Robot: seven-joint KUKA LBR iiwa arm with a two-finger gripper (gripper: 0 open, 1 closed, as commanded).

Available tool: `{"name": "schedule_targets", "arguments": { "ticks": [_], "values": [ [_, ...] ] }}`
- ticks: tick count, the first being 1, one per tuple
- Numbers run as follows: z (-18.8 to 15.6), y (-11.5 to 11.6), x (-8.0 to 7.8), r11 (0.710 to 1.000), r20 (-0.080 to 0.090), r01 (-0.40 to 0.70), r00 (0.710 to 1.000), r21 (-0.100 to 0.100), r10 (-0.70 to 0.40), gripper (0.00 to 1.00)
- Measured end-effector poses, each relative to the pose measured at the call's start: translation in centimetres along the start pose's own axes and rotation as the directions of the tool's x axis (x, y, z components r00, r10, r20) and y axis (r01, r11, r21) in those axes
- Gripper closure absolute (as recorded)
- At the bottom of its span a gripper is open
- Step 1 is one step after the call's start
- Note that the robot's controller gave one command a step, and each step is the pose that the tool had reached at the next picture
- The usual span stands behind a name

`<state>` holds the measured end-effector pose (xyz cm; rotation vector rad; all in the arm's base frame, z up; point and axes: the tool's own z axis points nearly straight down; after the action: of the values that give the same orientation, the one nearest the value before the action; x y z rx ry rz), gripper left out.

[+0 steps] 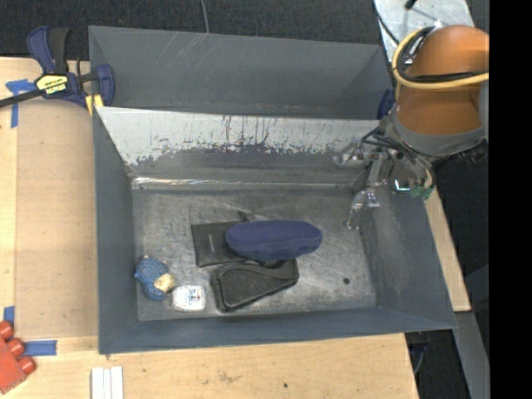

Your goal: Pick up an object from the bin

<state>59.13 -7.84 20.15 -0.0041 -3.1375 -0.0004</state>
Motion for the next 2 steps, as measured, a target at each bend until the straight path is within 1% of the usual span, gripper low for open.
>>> {"name": "schedule_targets", "arguments": {
  "ticks": [1, 2],
  "values": [
    [13.06, 6.68, 7.22, 1.0, 0.018, 0.0, 1.0, 0.003, 0.0, 0.0],
    [12.48, 6.6, 6.67, 1.0, 0.033, 0.001, 0.999, 0.003, -0.001, 1.0]
  ]
}}
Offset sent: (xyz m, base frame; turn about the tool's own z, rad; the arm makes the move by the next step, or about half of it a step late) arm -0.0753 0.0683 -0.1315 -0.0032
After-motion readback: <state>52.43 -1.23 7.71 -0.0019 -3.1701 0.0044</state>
